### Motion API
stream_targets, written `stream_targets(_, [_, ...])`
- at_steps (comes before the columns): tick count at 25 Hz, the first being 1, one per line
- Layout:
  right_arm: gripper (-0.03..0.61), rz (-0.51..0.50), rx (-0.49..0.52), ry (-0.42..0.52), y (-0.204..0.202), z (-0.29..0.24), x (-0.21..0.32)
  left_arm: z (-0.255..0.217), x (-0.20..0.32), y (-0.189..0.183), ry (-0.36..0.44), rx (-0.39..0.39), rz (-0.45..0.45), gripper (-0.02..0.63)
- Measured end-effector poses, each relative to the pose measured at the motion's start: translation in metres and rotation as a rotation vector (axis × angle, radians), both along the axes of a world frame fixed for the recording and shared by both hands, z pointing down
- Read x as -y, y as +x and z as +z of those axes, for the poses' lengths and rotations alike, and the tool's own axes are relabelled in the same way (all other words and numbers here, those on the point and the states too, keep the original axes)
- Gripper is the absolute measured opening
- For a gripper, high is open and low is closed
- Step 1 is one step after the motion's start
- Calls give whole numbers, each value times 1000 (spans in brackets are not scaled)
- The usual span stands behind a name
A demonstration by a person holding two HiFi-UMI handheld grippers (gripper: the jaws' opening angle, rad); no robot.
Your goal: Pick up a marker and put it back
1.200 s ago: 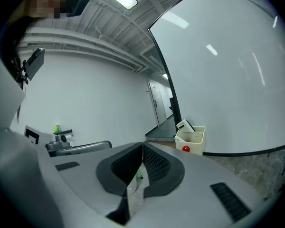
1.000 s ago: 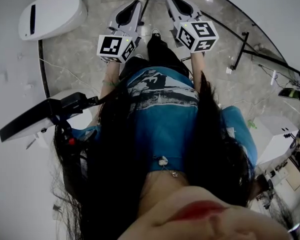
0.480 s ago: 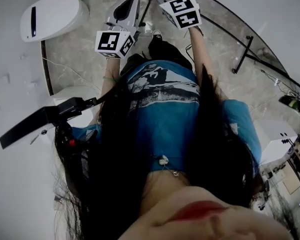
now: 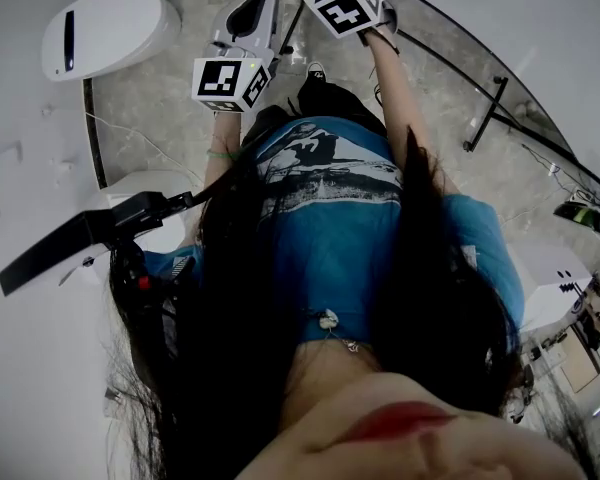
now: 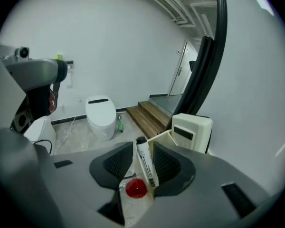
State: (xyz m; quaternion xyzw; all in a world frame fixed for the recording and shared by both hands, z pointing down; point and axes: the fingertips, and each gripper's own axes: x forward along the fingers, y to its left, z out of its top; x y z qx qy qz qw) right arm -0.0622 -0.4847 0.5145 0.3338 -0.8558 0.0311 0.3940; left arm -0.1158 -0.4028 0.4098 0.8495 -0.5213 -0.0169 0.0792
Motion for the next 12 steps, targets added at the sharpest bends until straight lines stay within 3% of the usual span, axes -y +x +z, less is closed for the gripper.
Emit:
stream_targets(4, [113,-1,-61,15,5,5,-1,1,-1,3,-4,-11,12,3])
stream_targets(12, [98,-14,-17,21,9,-3,-3,6,-3,5,-17,-13,23,3])
